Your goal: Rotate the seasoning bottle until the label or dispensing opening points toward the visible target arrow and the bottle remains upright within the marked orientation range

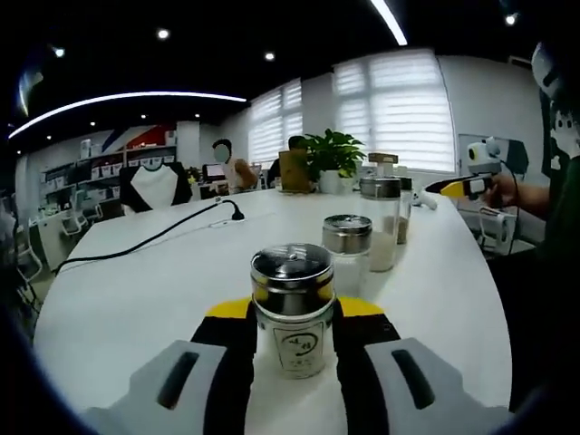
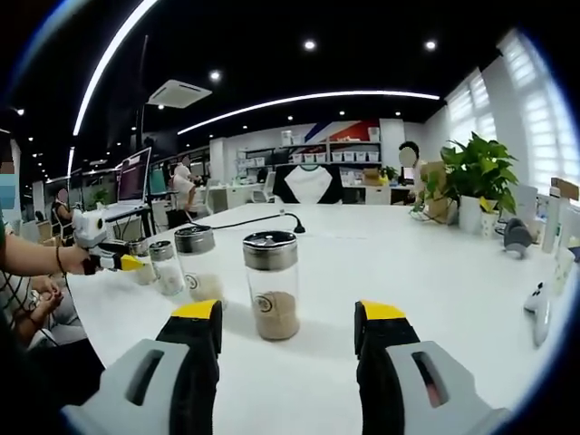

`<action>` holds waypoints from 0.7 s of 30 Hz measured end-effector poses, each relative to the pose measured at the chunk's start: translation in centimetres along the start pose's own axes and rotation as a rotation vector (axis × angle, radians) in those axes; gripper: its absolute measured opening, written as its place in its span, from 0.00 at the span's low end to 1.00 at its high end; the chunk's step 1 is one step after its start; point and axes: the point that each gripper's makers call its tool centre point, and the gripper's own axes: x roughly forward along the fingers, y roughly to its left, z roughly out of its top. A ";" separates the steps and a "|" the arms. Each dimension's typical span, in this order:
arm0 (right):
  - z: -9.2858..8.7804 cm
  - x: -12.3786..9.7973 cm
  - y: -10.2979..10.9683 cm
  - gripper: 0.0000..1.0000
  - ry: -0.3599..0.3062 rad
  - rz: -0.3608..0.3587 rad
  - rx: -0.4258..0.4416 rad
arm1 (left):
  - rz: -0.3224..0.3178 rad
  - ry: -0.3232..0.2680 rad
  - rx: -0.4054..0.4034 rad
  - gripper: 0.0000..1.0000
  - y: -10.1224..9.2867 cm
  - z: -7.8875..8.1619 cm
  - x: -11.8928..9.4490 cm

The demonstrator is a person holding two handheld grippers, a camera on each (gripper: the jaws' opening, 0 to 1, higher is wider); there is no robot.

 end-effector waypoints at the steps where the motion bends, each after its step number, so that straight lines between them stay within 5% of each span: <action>1: -0.1 0.1 0.1 0.59 0.010 0.002 0.001 | 0.024 -0.001 0.008 0.34 0.1 -0.1 0.0; 13: -0.7 0.3 0.4 0.59 0.020 0.009 0.013 | 0.196 -0.019 -0.044 0.34 0.6 -0.3 -0.3; 21: -0.4 0.5 0.9 0.59 0.029 0.016 -0.055 | 0.344 -0.017 -0.090 0.34 0.9 -0.3 -0.4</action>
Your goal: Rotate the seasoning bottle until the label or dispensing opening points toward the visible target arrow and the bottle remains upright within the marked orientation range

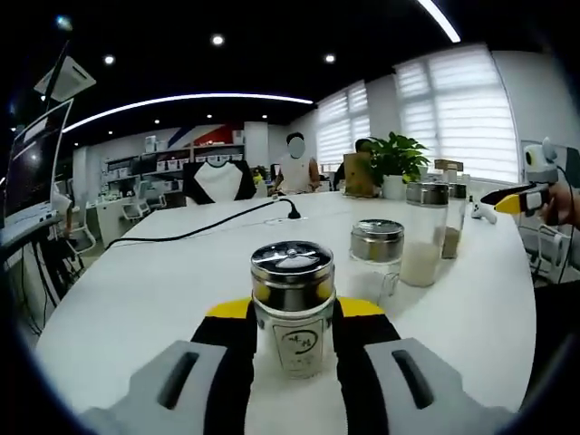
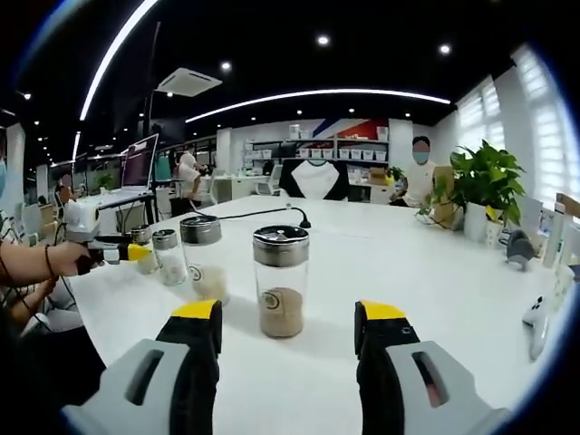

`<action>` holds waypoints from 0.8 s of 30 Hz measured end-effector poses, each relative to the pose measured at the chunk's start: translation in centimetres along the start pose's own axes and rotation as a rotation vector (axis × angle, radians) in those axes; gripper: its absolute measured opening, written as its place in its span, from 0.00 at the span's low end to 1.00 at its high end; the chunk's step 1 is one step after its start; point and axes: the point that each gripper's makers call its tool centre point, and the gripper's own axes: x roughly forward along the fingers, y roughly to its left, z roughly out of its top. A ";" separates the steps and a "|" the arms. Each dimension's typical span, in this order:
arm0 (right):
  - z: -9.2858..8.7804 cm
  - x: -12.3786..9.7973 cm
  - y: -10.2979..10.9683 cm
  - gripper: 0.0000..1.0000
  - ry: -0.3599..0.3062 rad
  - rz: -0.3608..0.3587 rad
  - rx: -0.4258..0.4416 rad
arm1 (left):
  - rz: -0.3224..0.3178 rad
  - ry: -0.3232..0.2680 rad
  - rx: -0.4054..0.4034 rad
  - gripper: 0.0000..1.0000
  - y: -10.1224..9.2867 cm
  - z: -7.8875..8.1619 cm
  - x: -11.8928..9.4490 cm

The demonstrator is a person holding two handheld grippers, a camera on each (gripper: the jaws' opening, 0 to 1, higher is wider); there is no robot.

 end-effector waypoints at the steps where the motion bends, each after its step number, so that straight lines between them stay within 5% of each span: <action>1: 0.0 0.0 0.0 0.59 -0.003 -0.001 0.011 | 0.012 -0.004 -0.001 0.34 0.0 0.0 0.0; 10: 0.1 0.0 -0.6 0.59 -0.008 -0.015 0.025 | 0.132 -0.015 -0.028 0.34 0.4 -0.2 -0.1; 24: 0.4 0.0 -0.5 0.59 -0.012 -0.017 0.027 | 0.228 -0.017 -0.039 0.34 0.4 -0.2 0.0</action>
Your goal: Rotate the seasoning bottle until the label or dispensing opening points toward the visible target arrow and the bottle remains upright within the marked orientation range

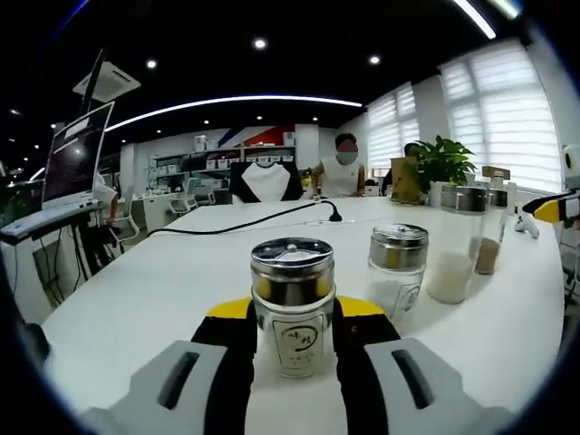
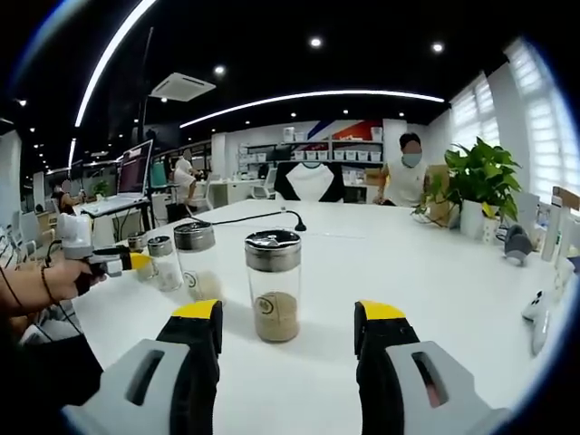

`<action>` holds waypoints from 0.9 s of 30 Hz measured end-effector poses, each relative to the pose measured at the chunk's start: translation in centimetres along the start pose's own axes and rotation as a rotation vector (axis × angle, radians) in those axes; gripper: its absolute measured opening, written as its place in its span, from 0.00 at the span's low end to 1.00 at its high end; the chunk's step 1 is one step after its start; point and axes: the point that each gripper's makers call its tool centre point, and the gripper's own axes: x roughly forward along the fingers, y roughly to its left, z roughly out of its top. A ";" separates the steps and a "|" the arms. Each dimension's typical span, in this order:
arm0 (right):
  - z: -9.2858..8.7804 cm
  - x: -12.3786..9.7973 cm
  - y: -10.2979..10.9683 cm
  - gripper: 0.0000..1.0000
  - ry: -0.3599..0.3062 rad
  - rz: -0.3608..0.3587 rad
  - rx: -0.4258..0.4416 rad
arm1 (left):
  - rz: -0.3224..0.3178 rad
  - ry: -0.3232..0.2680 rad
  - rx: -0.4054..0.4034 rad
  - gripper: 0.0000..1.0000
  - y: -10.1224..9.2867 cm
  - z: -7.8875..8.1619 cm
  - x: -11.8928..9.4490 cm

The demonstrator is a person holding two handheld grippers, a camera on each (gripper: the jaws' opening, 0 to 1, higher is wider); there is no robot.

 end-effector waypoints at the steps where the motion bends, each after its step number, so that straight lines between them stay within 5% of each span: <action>1: 0.0 0.0 0.0 0.59 0.000 0.000 -0.001 | 0.003 -0.002 0.000 0.34 0.0 0.0 0.0; 27: -0.3 0.0 0.0 0.59 -0.002 0.002 0.013 | 0.001 -0.010 0.018 0.40 0.1 0.1 -0.1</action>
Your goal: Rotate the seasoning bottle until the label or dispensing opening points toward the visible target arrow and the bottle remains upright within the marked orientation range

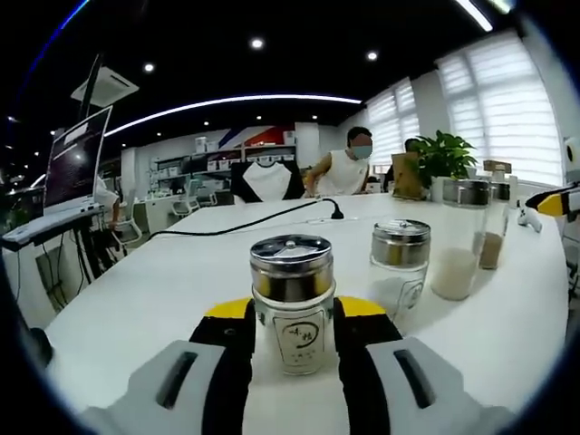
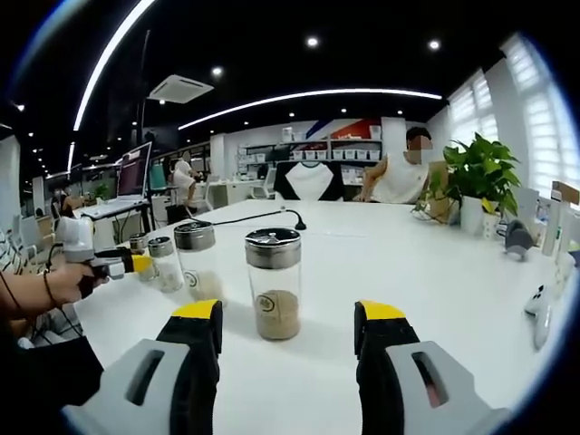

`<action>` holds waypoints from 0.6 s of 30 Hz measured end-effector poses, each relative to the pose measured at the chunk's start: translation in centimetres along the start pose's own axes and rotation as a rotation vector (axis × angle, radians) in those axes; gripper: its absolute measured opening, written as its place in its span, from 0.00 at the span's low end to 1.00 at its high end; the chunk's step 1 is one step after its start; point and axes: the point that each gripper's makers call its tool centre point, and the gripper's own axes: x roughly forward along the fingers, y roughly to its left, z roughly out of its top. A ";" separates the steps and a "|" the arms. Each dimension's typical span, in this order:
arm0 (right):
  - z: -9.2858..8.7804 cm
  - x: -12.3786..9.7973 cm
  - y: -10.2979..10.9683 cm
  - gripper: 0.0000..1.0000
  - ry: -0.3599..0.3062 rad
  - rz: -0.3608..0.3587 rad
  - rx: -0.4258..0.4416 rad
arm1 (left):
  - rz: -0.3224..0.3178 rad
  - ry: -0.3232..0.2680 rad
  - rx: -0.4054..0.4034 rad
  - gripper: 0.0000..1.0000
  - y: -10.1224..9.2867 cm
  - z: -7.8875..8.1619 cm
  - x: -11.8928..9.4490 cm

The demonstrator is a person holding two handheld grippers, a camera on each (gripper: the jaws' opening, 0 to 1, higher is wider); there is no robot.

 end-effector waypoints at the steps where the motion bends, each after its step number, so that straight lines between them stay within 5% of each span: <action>1: 0.0 0.0 0.0 0.59 0.000 -0.002 -0.001 | -0.009 -0.001 0.007 0.44 -0.1 0.1 -0.2; 18: 0.7 0.1 1.5 0.61 -0.086 0.043 0.015 | 0.028 -0.116 -0.046 0.67 -0.9 4.2 -5.3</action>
